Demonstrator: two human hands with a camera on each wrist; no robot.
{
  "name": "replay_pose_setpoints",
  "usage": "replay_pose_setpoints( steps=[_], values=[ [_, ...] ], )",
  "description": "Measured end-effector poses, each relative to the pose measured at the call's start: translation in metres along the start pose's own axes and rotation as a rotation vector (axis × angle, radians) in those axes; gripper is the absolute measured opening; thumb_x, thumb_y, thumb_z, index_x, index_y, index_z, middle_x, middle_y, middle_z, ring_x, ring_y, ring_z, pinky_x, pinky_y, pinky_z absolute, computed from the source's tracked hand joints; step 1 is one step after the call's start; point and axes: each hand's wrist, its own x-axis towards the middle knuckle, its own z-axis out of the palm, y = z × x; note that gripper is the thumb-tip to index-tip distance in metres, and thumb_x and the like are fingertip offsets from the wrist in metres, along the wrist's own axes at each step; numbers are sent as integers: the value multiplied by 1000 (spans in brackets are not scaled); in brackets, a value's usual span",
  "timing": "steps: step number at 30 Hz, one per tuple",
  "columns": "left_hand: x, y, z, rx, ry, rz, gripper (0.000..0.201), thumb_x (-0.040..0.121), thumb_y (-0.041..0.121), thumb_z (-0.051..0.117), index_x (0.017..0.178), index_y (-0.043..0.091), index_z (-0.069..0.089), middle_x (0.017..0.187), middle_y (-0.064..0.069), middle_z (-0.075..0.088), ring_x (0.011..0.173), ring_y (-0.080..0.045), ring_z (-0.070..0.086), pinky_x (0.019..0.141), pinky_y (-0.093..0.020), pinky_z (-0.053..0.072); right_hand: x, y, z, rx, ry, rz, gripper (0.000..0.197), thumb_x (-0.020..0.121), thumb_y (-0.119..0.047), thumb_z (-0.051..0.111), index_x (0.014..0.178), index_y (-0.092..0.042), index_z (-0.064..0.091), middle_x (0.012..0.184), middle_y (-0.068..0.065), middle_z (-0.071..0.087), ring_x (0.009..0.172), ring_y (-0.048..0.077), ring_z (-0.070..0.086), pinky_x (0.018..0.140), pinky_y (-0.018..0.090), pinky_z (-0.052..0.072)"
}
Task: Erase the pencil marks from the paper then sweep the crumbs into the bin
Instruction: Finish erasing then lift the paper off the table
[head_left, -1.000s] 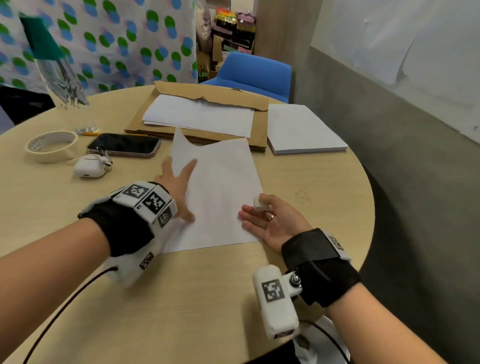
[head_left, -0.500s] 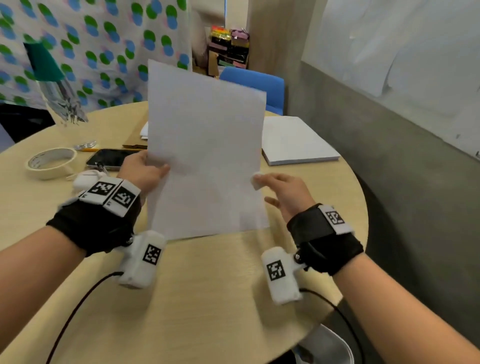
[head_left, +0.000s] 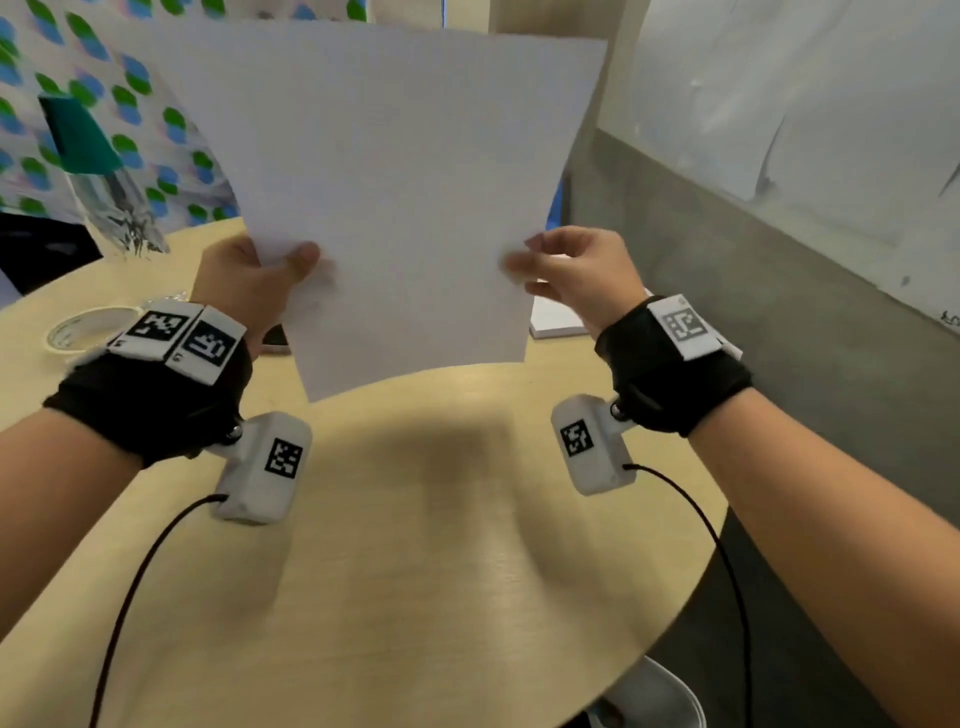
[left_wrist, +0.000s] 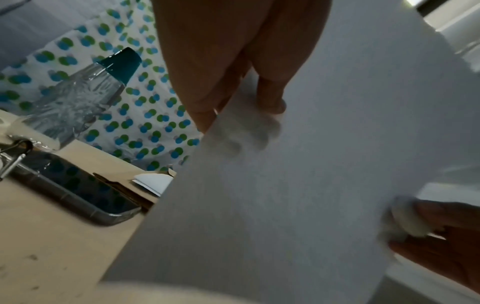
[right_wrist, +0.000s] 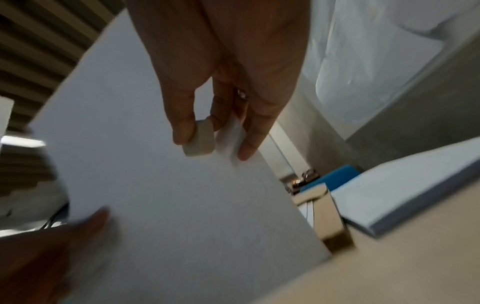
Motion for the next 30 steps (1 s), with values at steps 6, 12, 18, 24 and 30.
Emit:
replay_pose_setpoints(
  steps=[6,12,18,24,30],
  values=[
    [12,-6,-15,40,150,-24,33,85,20,64,116,9,61,111,-12,65,97,-27,64,90,-45,51,45,22,-18,-152,94,242,11,81,-11,70,76,-10,60,88,10,63,60,14,59,59,22,55],
    [10,-34,-19,42,66,-198,33,90,12,58,122,2,56,113,-13,61,71,-14,57,60,-24,51,70,88,-21,-379,31,652,15,72,-1,74,84,-1,64,64,8,64,62,21,62,84,37,56],
    [-6,-48,-18,14,-113,-413,22,94,6,49,115,7,56,92,-6,64,68,-16,64,57,-31,53,80,111,-32,-604,-29,636,12,80,-6,63,71,-9,56,50,0,68,60,21,67,54,23,56],
    [-21,-57,-17,80,-241,-541,16,95,8,47,105,12,58,95,-8,66,78,-21,63,63,-34,50,65,83,-26,-641,82,499,22,93,-21,49,86,-3,61,84,11,66,73,25,64,65,29,46],
    [-39,-61,-22,166,-279,-621,16,94,9,51,108,15,55,91,-3,66,81,-22,63,61,-34,48,18,56,-24,-448,-39,423,16,92,-11,54,108,-12,58,102,7,60,92,20,59,70,27,50]
  ],
)
